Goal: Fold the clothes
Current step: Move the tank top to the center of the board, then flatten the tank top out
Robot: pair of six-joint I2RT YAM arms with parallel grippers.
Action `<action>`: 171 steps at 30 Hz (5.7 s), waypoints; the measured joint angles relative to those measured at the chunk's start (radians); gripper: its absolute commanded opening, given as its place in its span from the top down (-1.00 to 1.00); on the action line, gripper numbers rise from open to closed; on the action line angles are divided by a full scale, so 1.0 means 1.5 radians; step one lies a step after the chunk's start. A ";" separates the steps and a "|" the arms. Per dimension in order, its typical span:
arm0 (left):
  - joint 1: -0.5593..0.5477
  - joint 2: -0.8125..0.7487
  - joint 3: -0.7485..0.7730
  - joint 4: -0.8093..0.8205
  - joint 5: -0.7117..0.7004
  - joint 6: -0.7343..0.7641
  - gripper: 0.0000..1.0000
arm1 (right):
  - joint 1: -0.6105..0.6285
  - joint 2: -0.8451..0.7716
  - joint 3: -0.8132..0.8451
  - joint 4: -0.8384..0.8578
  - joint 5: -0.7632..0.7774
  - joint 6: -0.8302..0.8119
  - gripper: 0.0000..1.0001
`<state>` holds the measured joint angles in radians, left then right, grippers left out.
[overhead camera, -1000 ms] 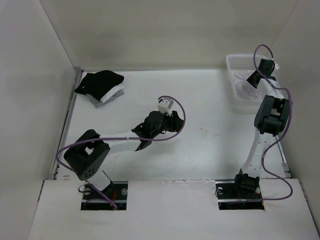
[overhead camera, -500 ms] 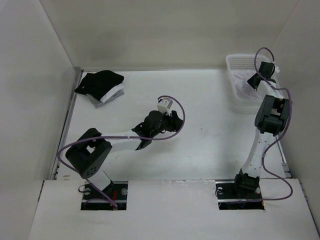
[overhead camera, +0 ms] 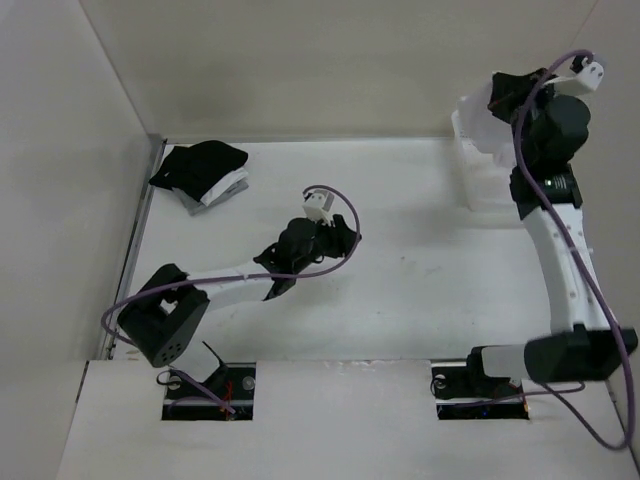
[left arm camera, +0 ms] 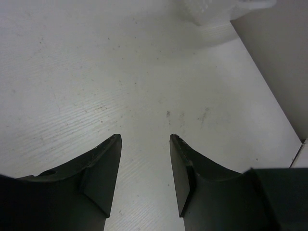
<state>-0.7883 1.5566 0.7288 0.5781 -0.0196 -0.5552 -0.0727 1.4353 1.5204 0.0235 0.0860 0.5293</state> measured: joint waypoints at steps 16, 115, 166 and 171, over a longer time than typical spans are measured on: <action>0.188 -0.401 -0.095 -0.110 -0.122 -0.057 0.12 | 0.377 -0.204 -0.235 0.081 -0.016 -0.042 0.95; 0.203 0.213 0.223 -0.189 -0.113 -0.065 0.96 | 0.263 0.244 -0.315 0.009 0.053 0.089 0.90; 0.067 -0.396 0.190 -0.271 -0.339 0.099 0.91 | 0.397 -0.253 -0.326 -0.023 0.087 -0.010 0.97; 0.218 -0.161 0.211 -0.248 -0.291 0.083 0.91 | 0.308 0.048 -0.193 -0.026 0.011 0.009 1.00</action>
<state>-0.4610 1.3144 1.0451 0.2066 -0.4564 -0.4309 0.3897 1.5070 1.2312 -0.0151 0.1032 0.5434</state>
